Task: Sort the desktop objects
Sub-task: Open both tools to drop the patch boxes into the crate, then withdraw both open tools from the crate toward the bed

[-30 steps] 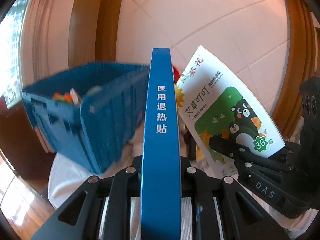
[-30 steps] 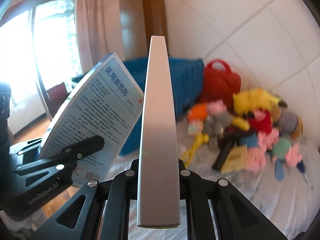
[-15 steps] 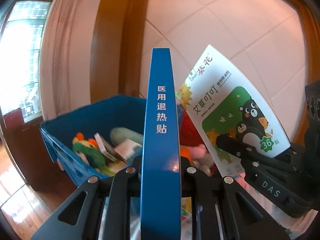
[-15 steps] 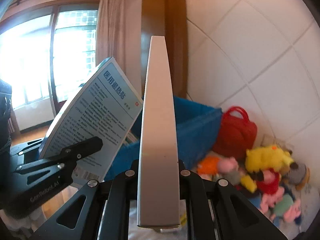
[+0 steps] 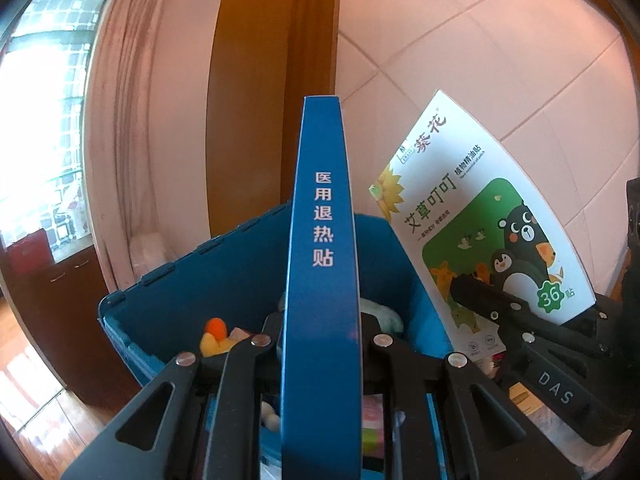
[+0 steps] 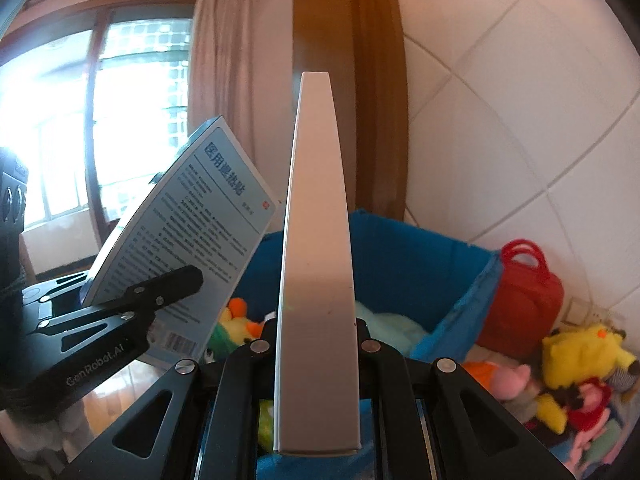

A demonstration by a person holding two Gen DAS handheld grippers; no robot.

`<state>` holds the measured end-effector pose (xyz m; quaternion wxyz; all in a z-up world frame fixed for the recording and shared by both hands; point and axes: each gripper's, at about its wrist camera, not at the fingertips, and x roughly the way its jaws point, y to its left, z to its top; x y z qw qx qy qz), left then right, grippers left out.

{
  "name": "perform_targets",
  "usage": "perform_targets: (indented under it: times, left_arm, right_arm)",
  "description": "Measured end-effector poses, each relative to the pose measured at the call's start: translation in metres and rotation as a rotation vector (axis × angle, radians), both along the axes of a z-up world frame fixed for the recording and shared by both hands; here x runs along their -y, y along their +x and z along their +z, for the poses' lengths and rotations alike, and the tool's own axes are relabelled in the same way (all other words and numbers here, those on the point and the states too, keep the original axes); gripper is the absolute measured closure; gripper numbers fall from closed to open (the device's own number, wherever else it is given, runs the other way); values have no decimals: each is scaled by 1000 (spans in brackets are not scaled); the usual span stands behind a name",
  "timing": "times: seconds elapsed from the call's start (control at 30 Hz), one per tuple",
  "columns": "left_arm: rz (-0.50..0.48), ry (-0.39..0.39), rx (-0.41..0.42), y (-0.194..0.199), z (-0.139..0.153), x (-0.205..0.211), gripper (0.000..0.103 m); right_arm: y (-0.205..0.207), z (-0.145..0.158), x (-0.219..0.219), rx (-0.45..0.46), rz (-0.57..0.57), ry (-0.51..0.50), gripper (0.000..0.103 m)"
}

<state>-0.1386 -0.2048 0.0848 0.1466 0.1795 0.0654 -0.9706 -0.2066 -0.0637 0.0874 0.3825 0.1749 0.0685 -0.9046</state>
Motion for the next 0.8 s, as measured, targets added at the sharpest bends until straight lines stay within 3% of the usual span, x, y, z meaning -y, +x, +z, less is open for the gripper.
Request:
perform_targets:
  times: [0.03,0.1,0.13,0.17,0.27,0.53,0.8]
  left_arm:
    - [2,1,6,-4,-2,7,85]
    - [5,2,18,-11,-6,21,61]
    - [6,3,24,-15,-9,29,37]
    - [8,4,30,-19,-11,36,25]
    - [-1,27,46,-27,-17,55,18]
    - [-16,39,69,-30,-27,70,18]
    - [-47,26,58,-6,-25,26,18]
  right_arm:
    - [-3,-3,7,8,-11,4,89]
    - [-9,-8,19,15,-50,12,75]
    - [-12,-10,22,15,-73,15,47]
    - [-14,-11,24,11,-96,20,29]
    - [-18,-13,24,9,-144,18,3]
    - [-15,-17,22,-9,-208,35,2]
    - [-11,-13,-1,-10,-273,17,2]
